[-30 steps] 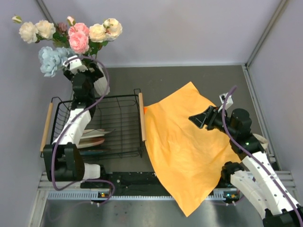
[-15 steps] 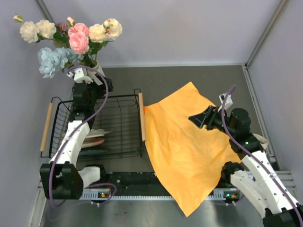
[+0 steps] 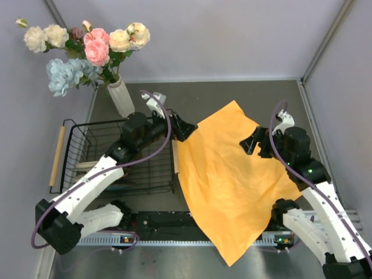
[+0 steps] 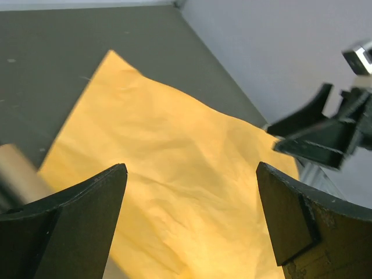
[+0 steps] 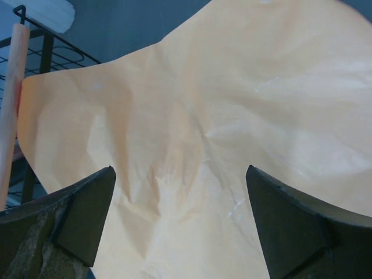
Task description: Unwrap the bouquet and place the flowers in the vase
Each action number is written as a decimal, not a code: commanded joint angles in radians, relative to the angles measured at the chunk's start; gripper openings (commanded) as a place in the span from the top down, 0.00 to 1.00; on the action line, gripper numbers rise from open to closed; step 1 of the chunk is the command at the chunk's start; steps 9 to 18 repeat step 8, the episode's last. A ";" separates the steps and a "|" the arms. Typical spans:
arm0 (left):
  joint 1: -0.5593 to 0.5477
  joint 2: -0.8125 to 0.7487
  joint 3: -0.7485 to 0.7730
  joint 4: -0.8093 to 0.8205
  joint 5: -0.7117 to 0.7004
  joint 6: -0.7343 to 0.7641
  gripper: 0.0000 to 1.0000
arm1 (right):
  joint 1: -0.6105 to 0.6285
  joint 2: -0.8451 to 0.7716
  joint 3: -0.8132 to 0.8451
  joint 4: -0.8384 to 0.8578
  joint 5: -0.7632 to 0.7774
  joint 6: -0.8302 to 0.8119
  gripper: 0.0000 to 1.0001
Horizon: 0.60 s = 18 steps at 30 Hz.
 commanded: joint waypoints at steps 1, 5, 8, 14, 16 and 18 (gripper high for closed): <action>-0.108 -0.003 0.095 0.016 0.062 0.000 0.01 | -0.004 -0.049 0.135 -0.148 0.147 -0.095 0.01; -0.200 0.011 0.185 -0.036 0.071 0.016 0.01 | -0.004 -0.075 0.212 -0.245 0.147 -0.143 0.01; -0.237 0.002 0.237 -0.064 0.079 0.029 0.01 | -0.006 -0.114 0.284 -0.315 0.211 -0.135 0.01; -0.237 0.002 0.237 -0.064 0.079 0.029 0.01 | -0.006 -0.114 0.284 -0.315 0.211 -0.135 0.01; -0.237 0.002 0.237 -0.064 0.079 0.029 0.01 | -0.006 -0.114 0.284 -0.315 0.211 -0.135 0.01; -0.237 0.002 0.237 -0.064 0.079 0.029 0.01 | -0.006 -0.114 0.284 -0.315 0.211 -0.135 0.01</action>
